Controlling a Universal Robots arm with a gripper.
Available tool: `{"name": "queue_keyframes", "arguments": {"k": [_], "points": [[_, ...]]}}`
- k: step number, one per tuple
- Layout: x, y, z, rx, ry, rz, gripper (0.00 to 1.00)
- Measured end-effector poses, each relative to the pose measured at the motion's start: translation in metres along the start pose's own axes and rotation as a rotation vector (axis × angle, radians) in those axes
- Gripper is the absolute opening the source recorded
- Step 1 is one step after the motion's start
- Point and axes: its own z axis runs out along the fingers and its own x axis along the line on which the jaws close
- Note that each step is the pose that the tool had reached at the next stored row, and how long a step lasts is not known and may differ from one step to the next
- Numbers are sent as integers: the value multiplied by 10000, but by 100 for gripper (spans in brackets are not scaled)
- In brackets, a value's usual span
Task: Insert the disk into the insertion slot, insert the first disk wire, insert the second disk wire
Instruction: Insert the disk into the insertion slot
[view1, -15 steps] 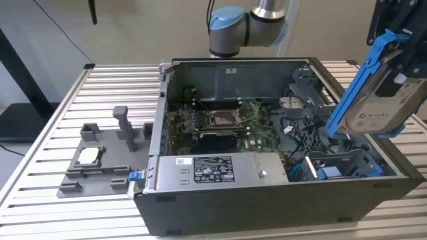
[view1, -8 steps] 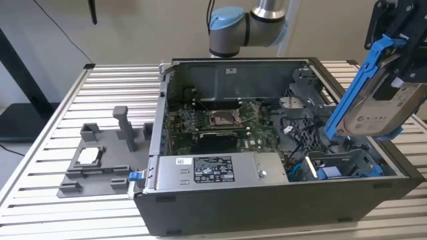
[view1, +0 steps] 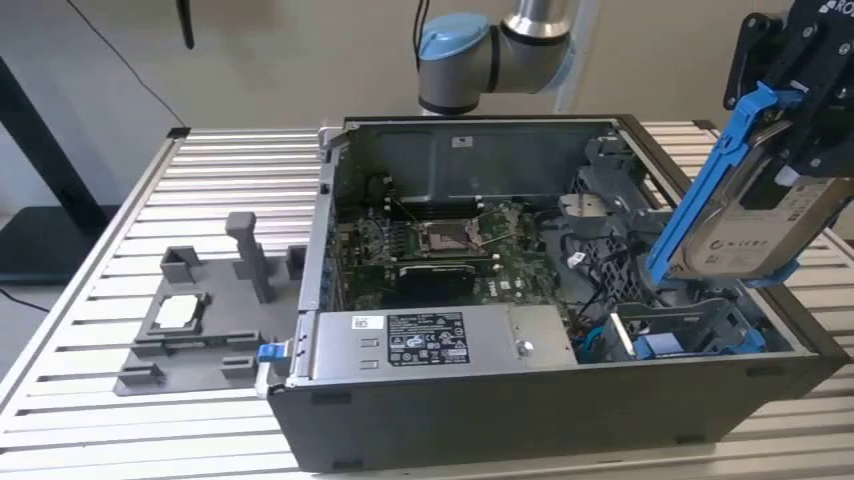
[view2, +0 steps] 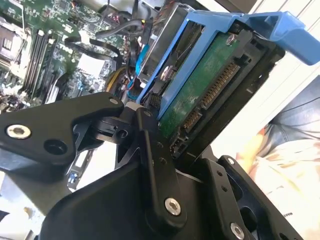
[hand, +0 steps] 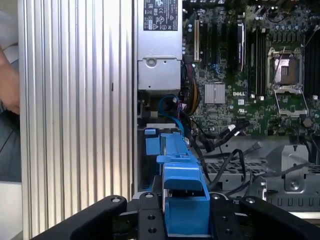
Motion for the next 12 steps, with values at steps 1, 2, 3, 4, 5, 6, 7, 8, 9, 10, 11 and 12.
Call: {"name": "queue_keyframes", "arguments": {"k": [1,2,3,4,5,6,7,8,9,10,11,12], "points": [[0,-1,10,0,-1,-1,32],[0,-1,19,0,1,-1,32],[0,-1,26,0,0,-1,32],[0,-2,29,0,-1,-1,32],[0,-1,29,0,0,-1,32],[0,-2,29,0,1,-1,32],[0,-1,29,0,1,0,32],[0,-2,29,0,1,-1,32],[0,-1,30,0,0,0,32],[0,-2,29,0,1,0,32],[0,-1,30,0,0,0,32],[0,-2,31,0,0,-1,32]]}}
